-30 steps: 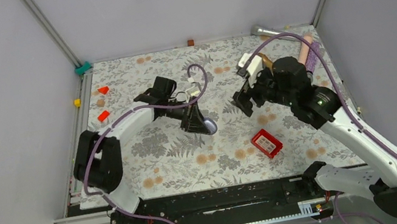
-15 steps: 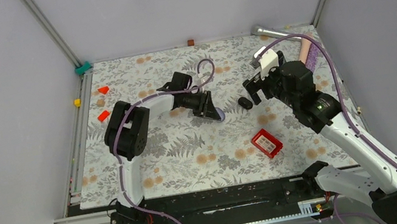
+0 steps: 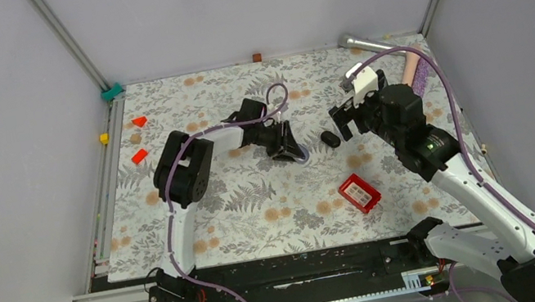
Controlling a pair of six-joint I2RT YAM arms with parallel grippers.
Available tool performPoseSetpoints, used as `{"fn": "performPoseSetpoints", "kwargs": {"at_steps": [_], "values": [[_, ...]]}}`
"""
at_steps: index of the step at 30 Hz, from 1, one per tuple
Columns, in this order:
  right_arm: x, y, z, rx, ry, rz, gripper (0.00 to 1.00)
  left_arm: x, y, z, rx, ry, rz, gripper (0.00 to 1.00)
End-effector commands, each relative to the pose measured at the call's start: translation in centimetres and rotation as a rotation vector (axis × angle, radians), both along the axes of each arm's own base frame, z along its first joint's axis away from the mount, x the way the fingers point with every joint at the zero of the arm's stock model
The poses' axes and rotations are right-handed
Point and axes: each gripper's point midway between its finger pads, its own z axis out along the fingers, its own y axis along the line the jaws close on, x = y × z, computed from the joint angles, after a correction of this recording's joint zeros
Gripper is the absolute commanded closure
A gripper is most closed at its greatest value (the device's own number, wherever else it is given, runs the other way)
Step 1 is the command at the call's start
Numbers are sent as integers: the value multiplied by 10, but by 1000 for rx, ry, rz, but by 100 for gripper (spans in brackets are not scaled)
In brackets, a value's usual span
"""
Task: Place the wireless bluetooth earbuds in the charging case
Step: Place the charging case with the earbuds at the center of the board.
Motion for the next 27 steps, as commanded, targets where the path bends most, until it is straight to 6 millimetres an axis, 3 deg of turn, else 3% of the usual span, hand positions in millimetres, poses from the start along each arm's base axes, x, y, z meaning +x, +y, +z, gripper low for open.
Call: {"fn": "performPoseSetpoints", "kwargs": {"at_steps": [1,2,3,8,14,23,27], "values": [[3,0,15,47,-53,-11,0,10,-4,-1,34,-8,48,33],[3,0,15,48,-56,-11,1,9,-3,-2,38,-6,49,7],[3,-1,16,49,-58,-13,1,8,-2,-2,41,-6,51,2],[3,-3,18,49,-65,-18,0,3,5,-1,53,-42,61,1],[2,-9,25,25,-76,-37,1,-2,16,16,63,-88,48,2],[-3,-28,45,-46,-111,-82,1,23,64,46,132,-336,22,1],[-8,-36,52,-92,-129,-91,0,25,87,49,195,-402,-6,2]]}}
